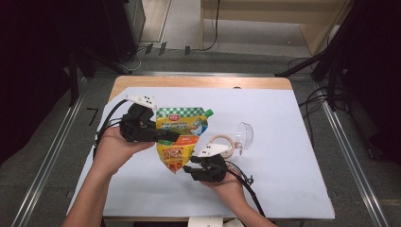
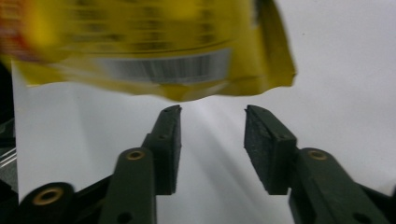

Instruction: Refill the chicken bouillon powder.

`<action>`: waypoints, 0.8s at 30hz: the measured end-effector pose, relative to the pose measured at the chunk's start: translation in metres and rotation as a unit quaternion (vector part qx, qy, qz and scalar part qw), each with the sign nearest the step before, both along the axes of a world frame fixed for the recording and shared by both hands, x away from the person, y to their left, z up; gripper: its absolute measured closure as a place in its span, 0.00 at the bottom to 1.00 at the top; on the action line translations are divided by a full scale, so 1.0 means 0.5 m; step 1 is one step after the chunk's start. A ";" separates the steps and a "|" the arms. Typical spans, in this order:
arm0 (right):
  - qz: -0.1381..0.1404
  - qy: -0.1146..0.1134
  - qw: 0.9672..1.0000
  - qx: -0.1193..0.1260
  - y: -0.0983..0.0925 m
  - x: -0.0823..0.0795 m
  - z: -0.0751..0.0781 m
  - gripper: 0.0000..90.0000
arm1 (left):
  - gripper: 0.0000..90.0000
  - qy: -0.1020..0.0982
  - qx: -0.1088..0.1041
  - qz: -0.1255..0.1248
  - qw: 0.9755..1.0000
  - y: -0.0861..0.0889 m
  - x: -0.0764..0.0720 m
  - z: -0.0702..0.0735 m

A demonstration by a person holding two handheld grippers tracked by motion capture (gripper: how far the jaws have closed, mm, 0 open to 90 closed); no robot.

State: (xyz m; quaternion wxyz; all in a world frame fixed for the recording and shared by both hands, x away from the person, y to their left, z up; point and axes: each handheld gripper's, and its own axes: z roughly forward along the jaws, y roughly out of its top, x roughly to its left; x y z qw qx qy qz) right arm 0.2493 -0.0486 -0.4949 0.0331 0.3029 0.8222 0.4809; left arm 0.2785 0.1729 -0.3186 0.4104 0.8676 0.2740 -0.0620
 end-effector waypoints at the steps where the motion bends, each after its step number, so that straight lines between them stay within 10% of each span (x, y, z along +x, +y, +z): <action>1: -0.004 -0.005 1.000 0.000 -0.001 0.000 0.000 0.72 | 1.00 0.002 0.000 -0.002 1.000 -0.002 -0.004 0.004; 8: -0.017 -0.034 0.999 0.018 -0.003 -0.005 0.005 0.75 | 1.00 0.022 -0.012 -0.016 1.000 -0.017 -0.016 0.013; 18: 0.033 -0.130 0.990 -0.034 0.031 -0.056 0.016 0.71 | 0.99 0.032 -0.016 0.022 0.999 -0.028 0.003 -0.013; 24: 0.051 -0.116 0.992 -0.027 0.041 -0.069 0.021 0.71 | 0.95 0.020 -0.013 0.029 0.999 -0.049 0.004 -0.026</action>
